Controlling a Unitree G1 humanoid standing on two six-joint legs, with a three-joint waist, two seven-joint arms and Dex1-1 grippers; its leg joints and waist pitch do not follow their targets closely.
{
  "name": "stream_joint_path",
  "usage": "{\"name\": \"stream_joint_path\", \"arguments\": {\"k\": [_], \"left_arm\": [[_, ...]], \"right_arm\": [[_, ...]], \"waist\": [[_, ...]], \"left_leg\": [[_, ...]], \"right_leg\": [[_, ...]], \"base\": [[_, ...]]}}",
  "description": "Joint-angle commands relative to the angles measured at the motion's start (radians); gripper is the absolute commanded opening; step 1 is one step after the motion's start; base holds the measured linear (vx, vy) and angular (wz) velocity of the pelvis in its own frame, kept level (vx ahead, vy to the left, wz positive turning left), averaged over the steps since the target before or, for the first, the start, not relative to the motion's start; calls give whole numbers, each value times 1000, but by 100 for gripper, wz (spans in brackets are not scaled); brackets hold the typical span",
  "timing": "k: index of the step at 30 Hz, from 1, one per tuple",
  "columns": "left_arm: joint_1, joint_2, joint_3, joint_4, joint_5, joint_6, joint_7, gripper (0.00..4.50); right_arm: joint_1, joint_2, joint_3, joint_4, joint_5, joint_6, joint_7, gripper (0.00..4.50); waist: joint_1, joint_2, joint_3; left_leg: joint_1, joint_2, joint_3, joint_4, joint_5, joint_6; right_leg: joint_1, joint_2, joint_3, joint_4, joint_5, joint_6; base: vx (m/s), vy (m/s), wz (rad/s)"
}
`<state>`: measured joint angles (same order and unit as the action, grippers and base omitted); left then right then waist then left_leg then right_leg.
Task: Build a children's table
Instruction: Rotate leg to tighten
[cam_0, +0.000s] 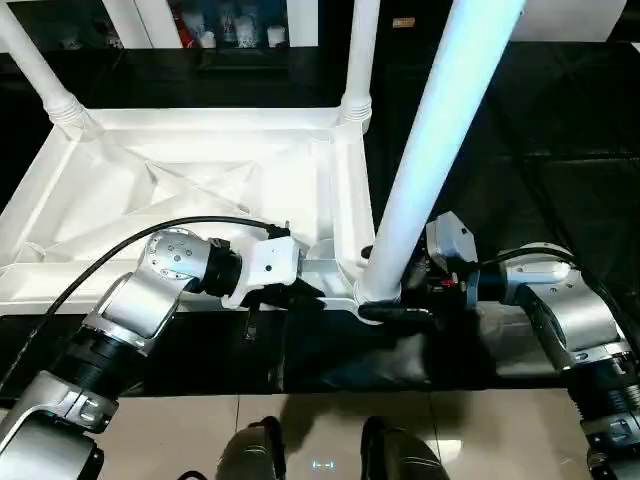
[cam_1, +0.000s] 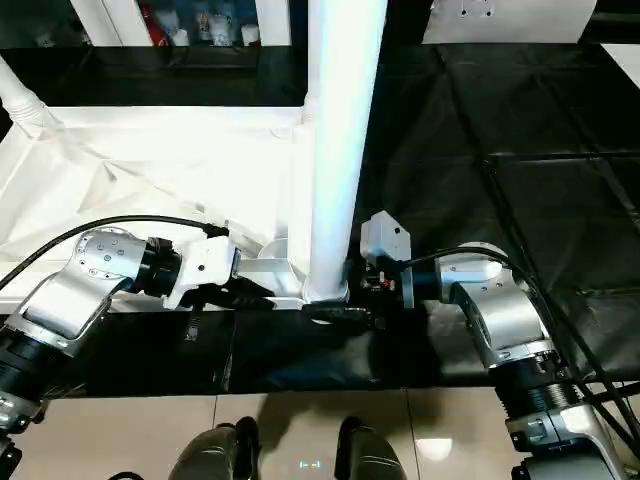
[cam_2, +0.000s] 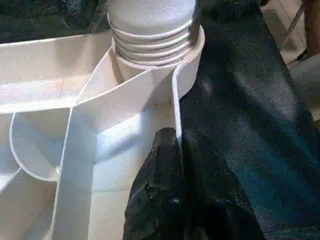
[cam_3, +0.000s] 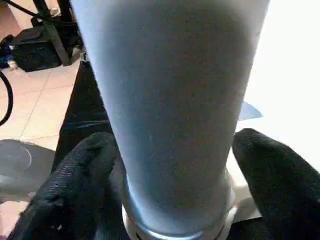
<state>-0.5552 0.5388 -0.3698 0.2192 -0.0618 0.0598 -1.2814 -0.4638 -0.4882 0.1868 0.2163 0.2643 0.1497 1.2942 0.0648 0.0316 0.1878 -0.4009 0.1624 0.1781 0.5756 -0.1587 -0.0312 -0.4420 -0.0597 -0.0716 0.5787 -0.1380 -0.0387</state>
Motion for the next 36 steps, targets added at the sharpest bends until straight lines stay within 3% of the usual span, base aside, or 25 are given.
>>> {"name": "stream_joint_path", "arguments": {"k": [1,3,11,17,20,23,24,25,26,27,28,30,31,32,34,36], "left_arm": [[2,-1,-41,-3,10,-22,-48,0],[0,1,-41,0,10,-22,-49,0],[0,5,-37,8,13,-24,-50,0],[5,1,-25,6,4,2,-37,0],[-1,-19,1,11,3,65,19,0],[-14,-54,35,24,-1,135,101,0],[-21,-73,49,28,1,169,144,0],[-23,-77,52,28,0,176,152,0],[-38,-119,74,35,4,245,233,0],[-42,-127,79,37,5,256,249,0],[-52,-151,91,44,10,290,297,0],[-74,-204,108,58,26,346,389,0],[-88,-235,120,67,33,376,437,0],[-88,-235,120,67,33,376,437,0],[-130,-320,146,96,72,457,592,0],[-149,-358,161,107,87,489,661,0]], "right_arm": [[5,-9,10,7,3,8,17,378],[5,-10,13,9,2,13,22,373],[13,-10,20,5,3,17,25,286],[34,-3,22,-12,5,37,12,267],[56,31,20,-35,8,94,-60,265],[72,82,20,-49,-3,138,-155,263],[75,117,15,-43,-14,151,-216,263],[74,124,13,-40,-17,154,-229,262],[65,191,-3,-8,-39,170,-349,262],[63,204,-7,-2,-43,171,-370,262],[56,240,-17,15,-54,174,-433,262],[51,311,-36,28,-59,169,-534,261],[48,351,-52,34,-60,197,-602,261],[48,351,-52,34,-60,197,-602,261],[29,445,-87,82,-87,217,-785,261],[18,475,-98,107,-106,220,-859,259]], "waist": [[-2,-13,-98],[-2,-13,-97],[-1,-11,-96],[-2,-10,-93],[-2,-8,-89],[-9,-11,-77],[-11,-12,-72],[-12,-10,-66],[-15,-11,-64],[-22,-13,-58],[-29,-12,-58],[-41,-12,-55],[-48,-11,-56],[-50,-7,-55],[-58,3,-53],[-71,1,-51]], "left_leg": [[23,65,-19,-51,-95,154],[22,65,-19,-51,-98,154],[24,66,-20,-51,-98,155],[24,66,-20,-52,-112,148],[25,67,-21,-55,-128,139],[31,62,-24,-61,-212,91],[32,59,-27,-65,-233,73],[40,58,-28,-67,-266,57],[41,57,-29,-68,-277,47],[41,54,-33,-69,-305,30],[49,49,-38,-67,-334,16],[49,45,-43,-67,-361,8],[44,48,-46,-71,-363,9],[48,50,-47,-73,-372,11],[56,55,-50,-76,-419,9],[56,57,-57,-82,-489,-4]], "right_leg": [[74,-87,57,-49,-208,-248],[74,-87,57,-50,-212,-247],[74,-87,57,-49,-207,-249],[74,-88,57,-52,-226,-245],[73,-88,57,-56,-249,-244],[71,-92,55,-76,-413,-205],[71,-93,53,-83,-484,-179],[63,-94,53,-93,-556,-155],[63,-96,53,-94,-585,-144],[62,-97,48,-102,-651,-122],[58,-99,42,-112,-712,-93],[57,-98,33,-123,-758,-62],[63,-99,29,-124,-744,-55],[60,-98,27,-128,-735,-56],[58,-96,17,-133,-694,-65],[65,-95,-3,-136,-657,-63]], "base": [[0,0,0],[0,0,0],[0,0,0],[0,0,0],[0,0,0],[0,0,0],[0,0,0],[0,0,0],[0,0,0],[0,0,0],[-58,13,-6],[-58,19,-7],[0,0,0],[0,0,0],[0,0,0],[0,0,0]]}}
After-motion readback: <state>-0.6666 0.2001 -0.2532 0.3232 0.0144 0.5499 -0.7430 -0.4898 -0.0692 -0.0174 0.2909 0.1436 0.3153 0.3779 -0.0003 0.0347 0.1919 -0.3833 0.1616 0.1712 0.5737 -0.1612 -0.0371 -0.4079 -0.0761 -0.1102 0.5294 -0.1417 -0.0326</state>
